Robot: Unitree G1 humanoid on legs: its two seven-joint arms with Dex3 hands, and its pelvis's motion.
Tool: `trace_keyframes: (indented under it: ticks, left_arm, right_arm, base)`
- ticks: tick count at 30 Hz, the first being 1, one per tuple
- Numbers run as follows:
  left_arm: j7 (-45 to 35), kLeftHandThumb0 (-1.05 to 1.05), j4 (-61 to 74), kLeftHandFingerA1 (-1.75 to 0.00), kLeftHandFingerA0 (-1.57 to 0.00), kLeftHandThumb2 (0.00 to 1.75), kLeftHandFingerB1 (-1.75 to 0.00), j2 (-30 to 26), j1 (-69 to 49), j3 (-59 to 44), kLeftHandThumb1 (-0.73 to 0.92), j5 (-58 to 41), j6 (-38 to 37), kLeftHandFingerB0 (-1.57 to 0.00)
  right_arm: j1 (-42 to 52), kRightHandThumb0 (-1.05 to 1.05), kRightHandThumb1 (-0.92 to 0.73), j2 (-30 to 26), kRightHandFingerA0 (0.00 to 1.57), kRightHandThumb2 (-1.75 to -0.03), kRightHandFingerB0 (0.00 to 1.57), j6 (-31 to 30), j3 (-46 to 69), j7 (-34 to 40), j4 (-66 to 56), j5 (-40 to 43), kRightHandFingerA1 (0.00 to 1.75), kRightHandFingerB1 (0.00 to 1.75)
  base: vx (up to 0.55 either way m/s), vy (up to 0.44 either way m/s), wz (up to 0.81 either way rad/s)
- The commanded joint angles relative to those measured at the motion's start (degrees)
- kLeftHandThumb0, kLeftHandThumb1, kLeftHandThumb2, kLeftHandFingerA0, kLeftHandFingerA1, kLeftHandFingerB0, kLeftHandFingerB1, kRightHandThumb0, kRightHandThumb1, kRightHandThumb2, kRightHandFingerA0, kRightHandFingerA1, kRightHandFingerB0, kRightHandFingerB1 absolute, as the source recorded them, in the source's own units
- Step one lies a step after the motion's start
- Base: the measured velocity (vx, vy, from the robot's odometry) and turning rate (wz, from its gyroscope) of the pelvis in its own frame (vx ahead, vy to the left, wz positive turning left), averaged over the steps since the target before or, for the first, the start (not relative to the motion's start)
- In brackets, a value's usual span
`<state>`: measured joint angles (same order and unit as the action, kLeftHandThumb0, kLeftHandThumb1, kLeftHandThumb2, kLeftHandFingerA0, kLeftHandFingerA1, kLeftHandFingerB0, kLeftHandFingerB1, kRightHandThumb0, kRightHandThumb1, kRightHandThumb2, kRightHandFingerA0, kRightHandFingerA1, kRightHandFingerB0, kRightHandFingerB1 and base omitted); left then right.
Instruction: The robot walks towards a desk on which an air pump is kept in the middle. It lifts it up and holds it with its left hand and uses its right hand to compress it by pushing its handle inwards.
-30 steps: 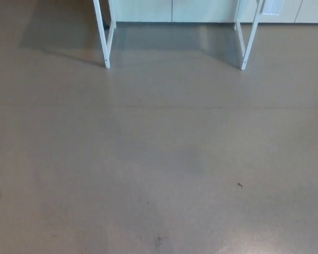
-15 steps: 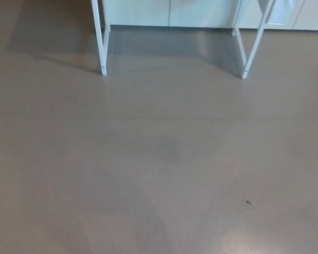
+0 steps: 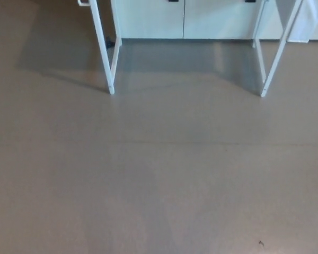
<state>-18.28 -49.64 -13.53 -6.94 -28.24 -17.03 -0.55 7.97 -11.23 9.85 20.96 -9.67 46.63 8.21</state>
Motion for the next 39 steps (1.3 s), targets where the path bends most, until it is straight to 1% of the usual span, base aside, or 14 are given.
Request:
trace_keyframes:
  ticks: [1, 5, 9, 10, 12, 13, 19, 23, 24, 26, 29, 31, 34, 39]
  left_arm:
    - [-0.4, 0.05, -0.1, -0.52, -0.17, 0.9, -0.52, -1.2, -0.1, -0.4, 0.46, -0.8, -1.8, -0.24]
    - [-0.3, 0.07, -0.7, -0.51, -0.17, 0.9, -0.52, -1.3, 0.0, -0.4, 0.46, -0.7, -2.3, -0.25]
    - [1.4, 0.05, -0.5, -0.52, -0.2, 0.88, -0.53, -1.3, -0.2, 0.5, 0.43, 0.6, -3.2, -0.3]
    - [1.1, 0.05, -0.4, -0.52, -0.2, 0.87, -0.53, -1.3, -0.3, 0.6, 0.42, 0.4, -3.5, -0.28]
    - [1.0, 0.05, -0.2, -0.52, -0.2, 0.87, -0.53, -1.2, -0.4, 0.7, 0.42, 0.3, -3.6, -0.28]
    - [1.2, 0.05, -0.2, -0.53, -0.21, 0.87, -0.53, -1.2, -0.2, 0.7, 0.41, 0.2, -3.7, -0.28]
    - [1.3, 0.06, -1.1, -0.53, -0.21, 0.87, -0.53, -1.2, -0.5, 0.5, 0.42, -0.1, -4.4, -0.3]
    - [0.4, 0.05, -1.6, -0.53, -0.2, 0.87, -0.53, -1.4, -0.9, 0.8, 0.42, 0.0, -4.9, -0.28]
    - [0.7, 0.06, -2.5, -0.4, -0.35, 0.58, -0.35, -1.4, -0.8, 1.1, 0.58, 0.6, -5.5, -0.36]
    - [1.0, 0.05, -2.9, -0.39, -0.34, 0.57, -0.36, -1.2, -0.5, 1.2, 0.59, 0.5, -5.5, -0.4]
    - [1.3, 0.08, -2.7, -0.4, -0.35, 0.58, -0.36, -1.1, -0.6, 1.4, 0.59, 0.6, -5.9, -0.38]
    - [1.4, 0.02, -3.3, -0.4, -0.35, 0.57, -0.35, -1.5, -0.7, 2.1, 0.59, 1.5, -7.3, -0.39]
    - [1.7, 0.01, -3.9, -0.41, -0.37, 0.56, -0.36, -1.8, -0.5, 2.5, 0.56, 1.9, -7.9, -0.42]
    - [2.4, 0.02, -4.5, -0.4, -0.36, 0.57, -0.37, -1.8, -0.2, 2.4, 0.58, 1.2, -7.5, -0.43]
  right_arm:
    - [0.1, -0.2, -0.73, -0.1, 0.49, -0.62, 0.32, -0.4, 0.1, -0.7, -0.1, 1.6, 0.41, 0.34]
    - [-0.3, -0.16, -0.72, 0.1, 0.5, -0.61, 0.33, -0.5, 0.3, -0.1, 0.1, 1.8, 0.42, 0.34]
    - [-0.1, -0.16, -0.7, -0.1, 0.5, -0.6, 0.33, -0.2, -0.2, -0.3, -0.1, 1.5, 0.42, 0.34]
    - [-0.2, -0.13, -0.51, -0.1, 0.42, -0.93, 0.19, -0.1, -0.4, -0.5, -0.1, 1.5, 0.6, 0.5]
    - [-0.4, -0.13, -0.51, -0.1, 0.42, -0.93, 0.19, 0.0, -0.4, -0.4, 0.1, 1.6, 0.6, 0.5]
    - [-0.8, -0.15, -0.7, -0.2, 0.51, -0.6, 0.33, 0.1, -0.4, -0.5, 0.5, 1.7, 0.43, 0.34]
    - [-0.2, -0.17, -0.69, -0.2, 0.5, -0.6, 0.33, 0.5, -0.9, -0.6, 0.6, 1.3, 0.42, 0.34]
    - [-0.1, -0.16, -0.69, -0.3, 0.52, -0.6, 0.33, 0.1, -1.1, -0.5, 0.7, 1.4, 0.42, 0.34]
    - [0.1, -0.17, -0.68, -0.5, 0.51, -0.6, 0.32, 0.3, -1.1, -0.5, 0.9, 1.3, 0.42, 0.34]
    - [-0.1, -0.17, -0.68, -0.7, 0.51, -0.6, 0.34, 0.3, -1.1, -0.2, 1.3, 1.2, 0.42, 0.34]
    - [-0.2, -0.16, -0.69, -0.6, 0.53, -0.6, 0.33, -0.2, -1.2, -0.1, 0.8, 1.4, 0.43, 0.34]
    - [-0.2, -0.16, -0.69, -0.6, 0.51, -0.6, 0.33, 0.0, -1.5, -0.3, 0.4, 1.3, 0.42, 0.34]
    - [-0.2, -0.17, -0.69, -0.6, 0.5, -0.6, 0.32, -0.2, -1.8, 0.0, 0.2, 1.0, 0.41, 0.34]
    - [-0.3, -0.17, -0.69, -0.8, 0.5, -0.6, 0.33, -0.4, -2.1, 0.1, 0.4, 1.2, 0.41, 0.34]
  base:
    - [0.29, 0.136, -0.21]
    - [0.57, 0.237, -0.28]
    - [0.5, 0.109, -0.16]
    - [0.39, 0.129, -0.09]
    - [0.38, 0.082, 0.07]
    - [0.38, 0.064, 0.12]
    - [0.38, -0.035, 0.27]
    - [0.52, -0.17, 0.4]
    - [0.48, -0.193, -0.03]
    - [0.39, -0.144, -0.02]
    - [0.41, -0.038, -0.19]
    - [0.41, 0.048, -0.32]
    - [0.48, 0.157, 0.04]
    - [0.55, 0.199, -0.28]
